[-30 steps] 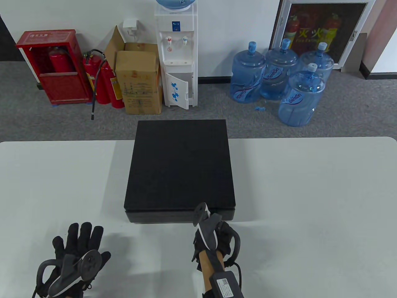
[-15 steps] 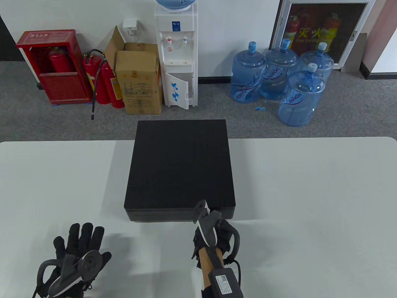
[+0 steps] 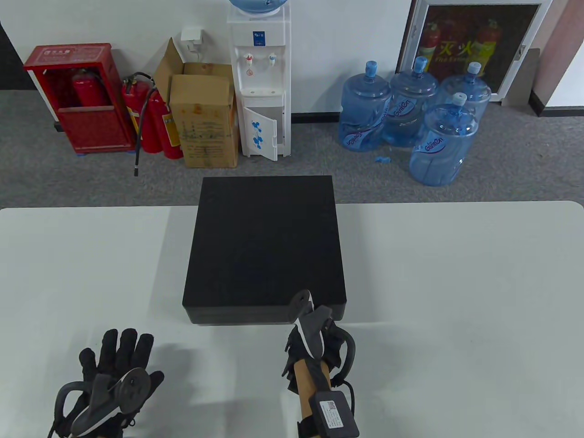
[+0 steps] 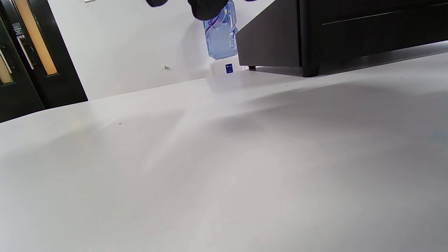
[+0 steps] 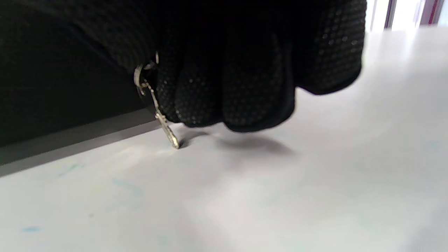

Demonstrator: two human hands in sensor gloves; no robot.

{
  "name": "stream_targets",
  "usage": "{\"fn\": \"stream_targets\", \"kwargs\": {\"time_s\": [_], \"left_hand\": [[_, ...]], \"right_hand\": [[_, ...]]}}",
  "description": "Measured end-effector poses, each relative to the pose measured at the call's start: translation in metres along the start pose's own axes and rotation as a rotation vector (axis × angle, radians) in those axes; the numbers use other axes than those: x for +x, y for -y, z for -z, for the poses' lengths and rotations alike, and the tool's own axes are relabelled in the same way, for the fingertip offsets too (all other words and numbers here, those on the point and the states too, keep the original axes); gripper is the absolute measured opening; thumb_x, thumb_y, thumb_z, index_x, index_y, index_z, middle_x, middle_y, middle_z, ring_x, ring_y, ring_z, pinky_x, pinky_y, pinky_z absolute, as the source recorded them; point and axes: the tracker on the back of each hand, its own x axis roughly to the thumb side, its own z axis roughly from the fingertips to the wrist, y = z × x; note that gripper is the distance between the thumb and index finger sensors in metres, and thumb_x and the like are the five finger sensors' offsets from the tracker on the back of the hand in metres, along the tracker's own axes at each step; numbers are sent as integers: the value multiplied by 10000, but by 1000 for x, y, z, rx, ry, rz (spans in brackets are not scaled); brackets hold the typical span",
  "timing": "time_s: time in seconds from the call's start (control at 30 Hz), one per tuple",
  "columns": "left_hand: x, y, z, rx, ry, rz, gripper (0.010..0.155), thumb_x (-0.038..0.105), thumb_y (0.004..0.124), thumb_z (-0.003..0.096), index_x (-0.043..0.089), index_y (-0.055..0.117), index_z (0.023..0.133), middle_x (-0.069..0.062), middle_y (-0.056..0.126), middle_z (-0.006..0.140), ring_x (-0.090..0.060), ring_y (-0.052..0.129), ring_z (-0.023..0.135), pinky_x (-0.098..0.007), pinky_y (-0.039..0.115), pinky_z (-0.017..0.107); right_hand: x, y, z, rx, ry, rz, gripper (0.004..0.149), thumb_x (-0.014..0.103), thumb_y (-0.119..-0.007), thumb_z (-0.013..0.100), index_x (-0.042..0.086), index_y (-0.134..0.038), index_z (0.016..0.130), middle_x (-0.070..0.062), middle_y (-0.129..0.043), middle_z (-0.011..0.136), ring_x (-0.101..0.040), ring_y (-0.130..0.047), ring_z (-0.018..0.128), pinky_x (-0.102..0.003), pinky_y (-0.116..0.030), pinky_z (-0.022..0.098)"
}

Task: Close cash drawer

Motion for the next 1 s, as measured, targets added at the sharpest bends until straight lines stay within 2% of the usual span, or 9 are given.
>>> {"fn": "stream_targets", "kwargs": {"time_s": [0.13, 0.3, 0.43, 0.57, 0.8, 1.0], "left_hand": [[0, 0, 0, -3, -1, -2, 810, 698, 437, 501, 321, 240, 1191, -111, 329, 1305, -452, 269, 1200, -750, 315, 755], [0, 0, 0, 1, -2, -1, 815, 698, 436, 502, 317, 235, 1193, -111, 317, 1306, -455, 260, 1199, -751, 311, 755], [-1, 0, 0, 6, -3, 0, 816, 699, 435, 501, 318, 227, 1193, -114, 301, 1306, -459, 250, 1197, -753, 308, 754], [0, 0, 0, 9, -4, 5, 817, 699, 434, 501, 318, 223, 1192, -117, 292, 1305, -460, 245, 1196, -753, 306, 754], [-2, -1, -1, 15, -9, 2, 817, 699, 433, 501, 318, 222, 1192, -119, 292, 1305, -461, 244, 1195, -754, 306, 754], [-2, -1, 0, 20, -11, 4, 819, 700, 434, 502, 318, 220, 1193, -115, 292, 1306, -460, 242, 1197, -755, 303, 754]], "right_hand": [[-13, -1, 10, 130, -26, 164, 431, 532, -754, 398, 278, -916, 706, 23, -1034, 604, -131, -1044, 428, -408, -893, 466], [-35, -9, 26, 364, -75, 440, 387, 536, -765, 379, 356, -902, 693, 44, -1028, 616, -122, -1035, 398, -393, -884, 449], [-50, -19, 34, 531, -119, 616, 347, 530, -777, 374, 415, -906, 674, 61, -1029, 620, -96, -1018, 232, -336, -894, 259], [-65, -35, 41, 745, -207, 828, 316, 520, -795, 380, 419, -951, 637, 55, -1032, 620, -96, -1011, 190, -307, -888, 195], [-76, -51, 41, 870, -314, 1025, 330, 507, -833, 376, 346, -997, 612, 28, -1034, 598, -63, -1014, 176, -279, -897, 175], [-74, -54, 39, 907, -292, 1078, 356, 482, -769, 407, 324, -979, 648, 29, -999, 661, -79, -1015, 199, -292, -892, 189]]}}
